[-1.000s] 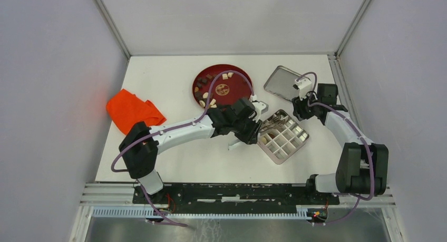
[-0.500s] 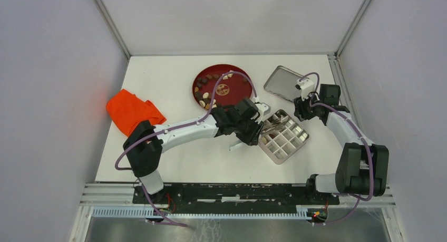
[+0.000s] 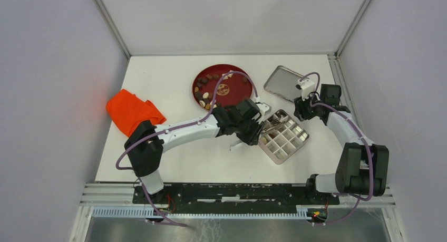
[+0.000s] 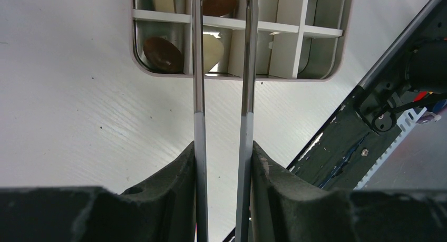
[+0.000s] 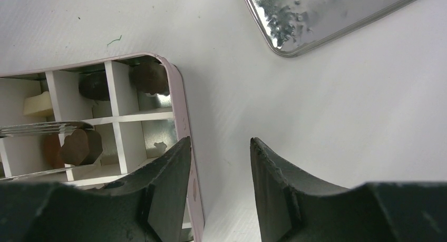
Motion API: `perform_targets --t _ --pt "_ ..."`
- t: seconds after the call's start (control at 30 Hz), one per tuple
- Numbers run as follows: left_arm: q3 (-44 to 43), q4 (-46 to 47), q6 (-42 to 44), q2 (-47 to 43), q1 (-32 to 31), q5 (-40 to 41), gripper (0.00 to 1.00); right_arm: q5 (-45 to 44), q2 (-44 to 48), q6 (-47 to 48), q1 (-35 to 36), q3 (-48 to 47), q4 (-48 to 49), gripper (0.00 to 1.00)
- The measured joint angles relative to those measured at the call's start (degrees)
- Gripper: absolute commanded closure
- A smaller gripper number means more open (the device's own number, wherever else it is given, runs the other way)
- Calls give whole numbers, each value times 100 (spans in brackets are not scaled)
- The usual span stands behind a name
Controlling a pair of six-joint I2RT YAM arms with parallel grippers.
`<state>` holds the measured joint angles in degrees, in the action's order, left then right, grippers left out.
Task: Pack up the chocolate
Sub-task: Place the fake chocolate in the packing box.
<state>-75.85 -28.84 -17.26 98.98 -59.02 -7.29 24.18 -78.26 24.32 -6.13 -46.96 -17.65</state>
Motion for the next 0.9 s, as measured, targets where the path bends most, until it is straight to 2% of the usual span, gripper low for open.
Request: perform_targets --t 0.9 --pt "-114 -122 0 0 -37 101 63 85 0 17 -4 61 -2 49"
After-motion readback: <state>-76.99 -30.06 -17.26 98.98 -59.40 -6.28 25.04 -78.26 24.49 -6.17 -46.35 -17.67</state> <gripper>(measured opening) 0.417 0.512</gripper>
